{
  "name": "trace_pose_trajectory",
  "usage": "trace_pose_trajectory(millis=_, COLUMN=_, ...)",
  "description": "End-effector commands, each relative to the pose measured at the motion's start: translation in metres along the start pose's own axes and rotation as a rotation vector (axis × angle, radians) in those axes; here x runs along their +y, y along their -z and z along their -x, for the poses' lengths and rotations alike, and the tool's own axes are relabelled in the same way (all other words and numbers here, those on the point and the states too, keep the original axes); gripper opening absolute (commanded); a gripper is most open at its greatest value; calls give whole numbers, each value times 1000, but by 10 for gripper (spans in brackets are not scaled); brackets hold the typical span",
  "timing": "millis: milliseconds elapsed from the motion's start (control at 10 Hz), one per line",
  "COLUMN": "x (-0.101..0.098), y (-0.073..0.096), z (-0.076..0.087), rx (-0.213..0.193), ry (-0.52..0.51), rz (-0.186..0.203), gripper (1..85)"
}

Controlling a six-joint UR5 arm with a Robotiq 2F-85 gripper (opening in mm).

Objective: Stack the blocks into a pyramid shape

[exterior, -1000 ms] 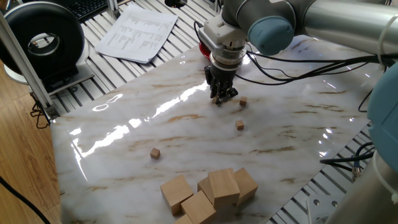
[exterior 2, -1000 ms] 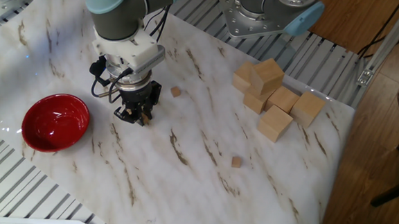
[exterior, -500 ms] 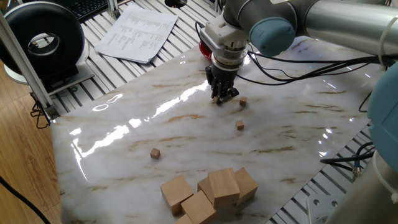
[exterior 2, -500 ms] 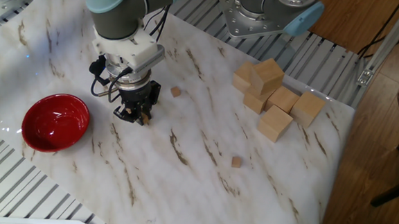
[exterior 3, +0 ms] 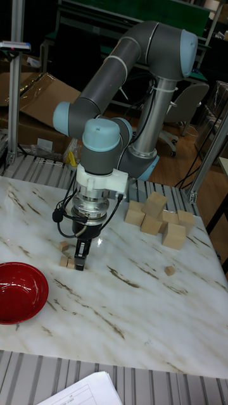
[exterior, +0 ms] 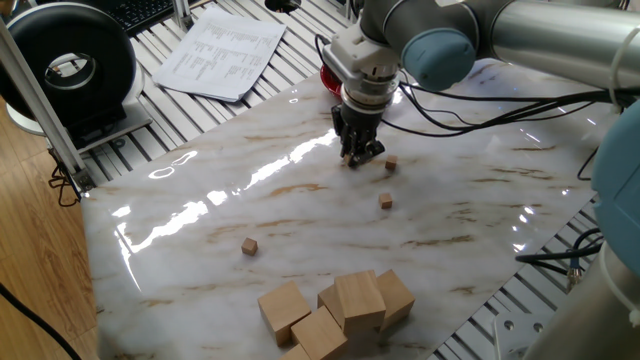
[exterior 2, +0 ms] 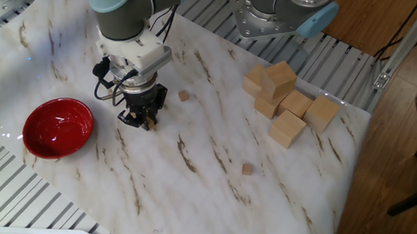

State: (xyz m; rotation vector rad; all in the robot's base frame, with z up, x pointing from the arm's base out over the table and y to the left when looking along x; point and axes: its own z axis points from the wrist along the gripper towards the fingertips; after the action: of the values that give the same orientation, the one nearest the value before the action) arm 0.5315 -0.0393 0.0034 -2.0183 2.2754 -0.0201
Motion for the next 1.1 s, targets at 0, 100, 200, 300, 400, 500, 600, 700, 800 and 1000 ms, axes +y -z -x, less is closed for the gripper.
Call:
trace_pose_trajectory(millis=0, x=-1, y=2, z=-1, rx=-6, ry=-8, rz=-4, gripper=260)
trace_pose_trajectory(millis=100, x=-1, y=2, z=-2, rx=-6, ry=-8, rz=-4, gripper=260)
trace_pose_trajectory(millis=200, x=-1, y=2, z=-2, rx=-6, ry=-8, rz=-4, gripper=260)
trace_pose_trajectory(millis=300, x=-1, y=2, z=-2, rx=-6, ry=-10, rz=-4, gripper=260)
trace_pose_trajectory(millis=400, x=2, y=2, z=-2, rx=-4, ry=-11, rz=8, gripper=283)
trace_pose_trajectory(millis=500, x=3, y=1, z=-2, rx=-1, ry=-3, rz=14, gripper=300)
trace_pose_trajectory(millis=600, x=4, y=1, z=-2, rx=0, ry=15, rz=16, gripper=337)
trace_pose_trajectory(millis=700, x=3, y=2, z=0, rx=-4, ry=29, rz=16, gripper=357)
trace_pose_trajectory(millis=800, x=3, y=2, z=3, rx=-8, ry=41, rz=18, gripper=397)
trace_pose_trajectory(millis=1000, x=2, y=4, z=10, rx=-15, ry=40, rz=20, gripper=427)
